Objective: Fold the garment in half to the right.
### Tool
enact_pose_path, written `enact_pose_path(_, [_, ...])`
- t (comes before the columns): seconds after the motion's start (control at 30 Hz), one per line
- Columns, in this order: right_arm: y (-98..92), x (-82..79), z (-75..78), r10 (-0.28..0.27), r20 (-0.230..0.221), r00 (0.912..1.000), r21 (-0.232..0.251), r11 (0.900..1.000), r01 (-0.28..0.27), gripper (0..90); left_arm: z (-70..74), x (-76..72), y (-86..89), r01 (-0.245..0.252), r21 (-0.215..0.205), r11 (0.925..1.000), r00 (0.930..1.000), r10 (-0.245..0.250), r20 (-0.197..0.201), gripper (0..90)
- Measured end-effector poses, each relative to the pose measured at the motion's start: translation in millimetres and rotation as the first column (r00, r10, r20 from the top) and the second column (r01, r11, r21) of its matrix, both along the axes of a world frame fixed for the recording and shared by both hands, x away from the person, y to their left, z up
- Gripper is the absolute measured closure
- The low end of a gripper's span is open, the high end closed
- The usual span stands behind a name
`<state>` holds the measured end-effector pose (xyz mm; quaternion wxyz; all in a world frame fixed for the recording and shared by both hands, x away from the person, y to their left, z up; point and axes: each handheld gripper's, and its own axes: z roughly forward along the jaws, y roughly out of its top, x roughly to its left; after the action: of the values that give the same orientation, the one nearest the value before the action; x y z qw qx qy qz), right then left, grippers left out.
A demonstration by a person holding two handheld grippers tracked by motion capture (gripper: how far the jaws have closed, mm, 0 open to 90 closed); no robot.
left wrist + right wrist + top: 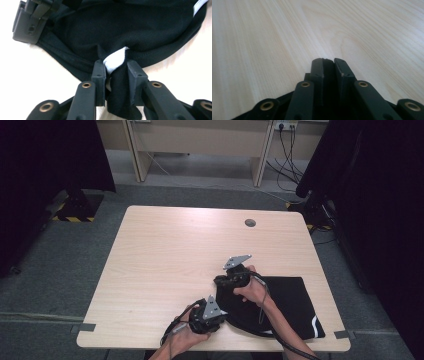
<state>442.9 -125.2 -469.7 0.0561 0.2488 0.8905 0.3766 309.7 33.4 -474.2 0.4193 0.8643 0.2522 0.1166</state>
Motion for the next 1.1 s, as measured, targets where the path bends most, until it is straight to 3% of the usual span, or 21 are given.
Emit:
enact_pose_path(0.17, [-2.9,-0.1,8.1,0.004,0.008,1.0000,0.052,0.999,-0.004,82.2,14.2,0.1,7.5,0.011,0.003,0.9999,0.9994,-0.011,0.032,74.0])
enact_pose_path(0.37, [-2.3,-2.6,42.0,0.021,0.052,0.9984,0.145,0.989,-0.028,82.5,34.8,-1.4,18.3,0.022,-0.005,0.9998,0.9984,-0.021,0.052,74.4])
enact_pose_path(0.57, [-3.9,-5.8,72.7,0.024,0.114,0.9932,0.194,0.980,-0.046,82.7,72.0,0.8,18.4,0.053,-0.013,0.9985,0.9934,-0.051,0.103,74.6])
enact_pose_path(0.73, [-19.3,-7.1,91.6,0.010,0.154,0.9880,0.228,0.973,-0.045,82.8,95.7,6.4,1.6,0.083,0.003,0.9965,0.9888,-0.083,0.124,74.6])
enact_pose_path(0.8, [-35.8,-8.0,97.3,-0.009,0.160,0.9871,0.250,0.968,-0.031,82.7,100.8,7.7,-8.8,0.100,0.017,0.9949,0.9865,-0.101,0.129,74.5])
enact_pose_path(0.87, [-42.6,-8.5,98.3,-0.017,0.162,0.9866,0.255,0.967,-0.025,82.7,105.1,11.4,-22.7,0.115,0.031,0.9929,0.9850,-0.118,0.127,74.5])
enact_pose_path(1.1, [-99.0,-11.4,85.8,-0.087,0.128,0.9879,0.292,0.955,0.046,82.4,103.7,20.7,-71.8,0.171,0.050,0.9840,0.9800,-0.175,0.095,74.4])
